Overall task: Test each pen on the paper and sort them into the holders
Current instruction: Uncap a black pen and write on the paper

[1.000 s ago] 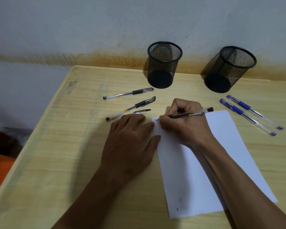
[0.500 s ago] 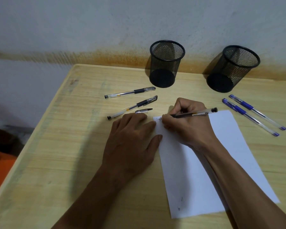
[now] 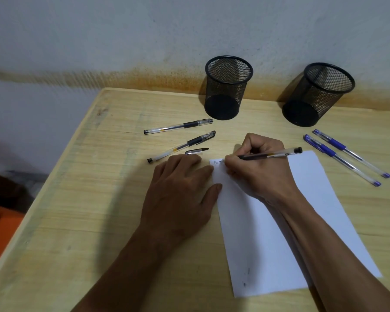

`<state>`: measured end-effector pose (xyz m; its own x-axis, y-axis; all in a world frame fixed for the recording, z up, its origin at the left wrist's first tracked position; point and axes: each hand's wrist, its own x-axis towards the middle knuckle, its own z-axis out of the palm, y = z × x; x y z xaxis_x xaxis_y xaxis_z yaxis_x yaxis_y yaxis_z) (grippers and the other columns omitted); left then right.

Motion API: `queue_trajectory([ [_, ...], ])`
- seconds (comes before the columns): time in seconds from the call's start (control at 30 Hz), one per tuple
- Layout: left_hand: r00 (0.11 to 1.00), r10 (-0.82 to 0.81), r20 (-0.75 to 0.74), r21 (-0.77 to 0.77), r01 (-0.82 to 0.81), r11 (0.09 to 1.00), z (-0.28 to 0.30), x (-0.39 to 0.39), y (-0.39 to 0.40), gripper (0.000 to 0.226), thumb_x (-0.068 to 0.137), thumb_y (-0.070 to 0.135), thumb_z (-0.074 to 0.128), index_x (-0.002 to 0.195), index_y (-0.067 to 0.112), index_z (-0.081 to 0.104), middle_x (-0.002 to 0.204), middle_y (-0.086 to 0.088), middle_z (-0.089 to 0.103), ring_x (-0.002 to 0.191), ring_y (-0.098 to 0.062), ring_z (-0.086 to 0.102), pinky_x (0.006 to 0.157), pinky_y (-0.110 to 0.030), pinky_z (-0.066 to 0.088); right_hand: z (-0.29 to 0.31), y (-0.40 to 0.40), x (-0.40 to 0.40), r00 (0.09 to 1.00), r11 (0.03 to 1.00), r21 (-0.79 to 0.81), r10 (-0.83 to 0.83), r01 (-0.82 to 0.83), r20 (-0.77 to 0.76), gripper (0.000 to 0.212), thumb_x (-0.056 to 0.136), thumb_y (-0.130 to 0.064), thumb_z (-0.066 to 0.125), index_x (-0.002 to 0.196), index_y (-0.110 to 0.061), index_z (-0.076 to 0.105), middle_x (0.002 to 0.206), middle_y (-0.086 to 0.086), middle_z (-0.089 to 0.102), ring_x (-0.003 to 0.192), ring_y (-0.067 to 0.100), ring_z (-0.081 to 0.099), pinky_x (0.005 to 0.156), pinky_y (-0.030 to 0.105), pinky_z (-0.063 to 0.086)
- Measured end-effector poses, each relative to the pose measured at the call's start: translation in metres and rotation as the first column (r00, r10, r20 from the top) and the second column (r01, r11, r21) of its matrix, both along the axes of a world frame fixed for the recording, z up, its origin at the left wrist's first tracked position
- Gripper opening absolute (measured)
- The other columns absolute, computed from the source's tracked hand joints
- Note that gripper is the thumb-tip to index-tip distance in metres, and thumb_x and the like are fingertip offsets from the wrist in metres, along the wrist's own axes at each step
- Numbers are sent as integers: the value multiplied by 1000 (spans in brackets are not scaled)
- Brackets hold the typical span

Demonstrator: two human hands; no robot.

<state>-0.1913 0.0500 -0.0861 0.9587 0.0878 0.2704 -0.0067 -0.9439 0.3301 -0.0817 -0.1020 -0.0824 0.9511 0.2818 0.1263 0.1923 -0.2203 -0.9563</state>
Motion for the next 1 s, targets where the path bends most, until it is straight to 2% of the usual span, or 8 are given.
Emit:
queue_trajectory([
  [0.17,1000,1,0,2,-1,1000,0,0,0,38,90,47,54,112,19,69,122,-7,64,114,-27,58,98,-45,44,1,1,-1,1000,1000,-14,11,-11,-7,19,70,-7,74,62,-2,58,59,16,67,54,26,64,56,52,55],
  [0.37,1000,6,6,0,-6,1000,0,-1,0,38,90,46,55,113,20,69,123,-6,64,115,-26,57,98,-44,44,4,1,-2,1000,999,-39,6,-6,1,19,70,-7,75,62,-2,58,60,17,67,55,30,64,54,47,53],
  [0.5,1000,3,4,-10,-3,1000,-1,0,0,39,89,47,55,114,20,69,124,-7,64,116,-27,57,98,-45,44,8,1,-4,1000,998,-60,0,2,30,21,72,-1,76,61,1,59,59,14,64,51,12,57,51,33,47],
  [0.8,999,2,35,0,-2,1000,-3,0,0,38,89,46,57,112,19,69,122,-7,65,114,-27,58,98,-45,45,4,1,-3,1000,999,-29,-28,28,-3,19,68,-8,72,63,2,56,61,22,64,55,24,57,52,44,50],
  [1.0,999,-1,53,-1,1,1000,-5,1,0,40,89,46,57,114,18,68,122,-8,65,114,-28,59,98,-45,46,5,2,-3,1000,999,-37,-15,14,-27,20,69,-6,73,61,0,55,60,22,62,54,20,56,52,41,47],
])
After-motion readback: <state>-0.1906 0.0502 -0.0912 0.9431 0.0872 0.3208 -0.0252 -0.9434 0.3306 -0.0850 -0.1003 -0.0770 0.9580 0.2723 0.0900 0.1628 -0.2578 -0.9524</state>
